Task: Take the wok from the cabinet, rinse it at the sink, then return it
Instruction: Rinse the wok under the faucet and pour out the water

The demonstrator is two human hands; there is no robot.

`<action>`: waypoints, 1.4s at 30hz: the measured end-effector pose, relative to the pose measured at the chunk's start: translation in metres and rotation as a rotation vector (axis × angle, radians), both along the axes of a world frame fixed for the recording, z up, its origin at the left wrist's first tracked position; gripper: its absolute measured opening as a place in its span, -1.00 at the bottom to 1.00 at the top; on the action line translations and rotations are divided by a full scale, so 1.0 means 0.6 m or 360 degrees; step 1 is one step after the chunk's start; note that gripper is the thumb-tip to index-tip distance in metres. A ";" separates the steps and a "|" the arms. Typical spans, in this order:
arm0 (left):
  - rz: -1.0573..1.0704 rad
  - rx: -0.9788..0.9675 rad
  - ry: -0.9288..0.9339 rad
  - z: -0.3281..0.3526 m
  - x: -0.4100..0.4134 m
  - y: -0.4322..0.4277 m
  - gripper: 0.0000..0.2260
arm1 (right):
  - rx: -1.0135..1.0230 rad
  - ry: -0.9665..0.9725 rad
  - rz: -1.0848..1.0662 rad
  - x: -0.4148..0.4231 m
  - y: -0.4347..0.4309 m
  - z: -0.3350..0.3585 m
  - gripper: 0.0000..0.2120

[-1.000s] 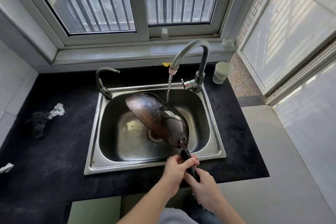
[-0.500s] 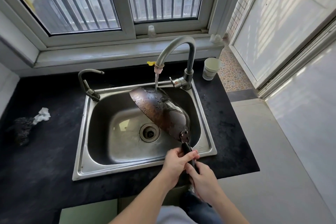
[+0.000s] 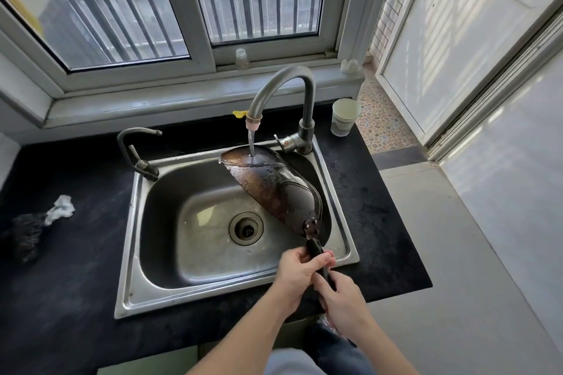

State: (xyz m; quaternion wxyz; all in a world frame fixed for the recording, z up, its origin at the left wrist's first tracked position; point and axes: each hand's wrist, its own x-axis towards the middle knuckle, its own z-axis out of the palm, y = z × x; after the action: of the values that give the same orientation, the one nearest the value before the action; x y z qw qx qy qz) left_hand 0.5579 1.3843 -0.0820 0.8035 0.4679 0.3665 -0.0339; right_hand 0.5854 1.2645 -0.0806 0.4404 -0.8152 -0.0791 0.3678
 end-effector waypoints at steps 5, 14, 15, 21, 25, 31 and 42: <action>-0.0020 0.0025 0.0020 -0.001 0.010 -0.002 -0.83 | 0.0015 0.0025 -0.0030 0.007 -0.001 0.002 -0.64; -0.0007 -0.0014 -0.0023 0.005 0.005 0.003 -0.86 | -0.0036 -0.0120 0.0104 0.010 -0.002 0.002 -0.73; -0.0010 -0.0010 -0.0029 0.006 0.002 0.004 -0.86 | -0.0032 -0.0140 0.0123 0.009 -0.002 0.003 -0.75; 0.0096 -0.0089 -0.0043 0.009 -0.021 0.015 -0.80 | -0.0005 -0.0166 0.0229 -0.002 0.007 0.009 -0.84; 0.0268 -0.0364 -0.0094 0.008 -0.050 0.018 -0.73 | 0.0163 0.0000 0.0330 -0.010 0.009 0.022 -0.91; 0.0376 -0.0704 -0.0167 0.013 -0.086 0.021 -0.70 | 0.0393 0.0636 0.0328 -0.033 0.016 0.022 -0.74; 0.0389 -0.0194 0.0059 0.008 -0.114 0.027 -0.73 | -0.0011 0.0600 0.0417 -0.052 0.034 0.037 -0.87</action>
State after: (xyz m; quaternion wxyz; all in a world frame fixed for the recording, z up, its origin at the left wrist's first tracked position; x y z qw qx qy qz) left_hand 0.4896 1.4002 -0.0771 0.8217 0.3693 0.4327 0.0333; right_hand 0.5545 1.2848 -0.0586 0.3930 -0.7163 -0.0993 0.5680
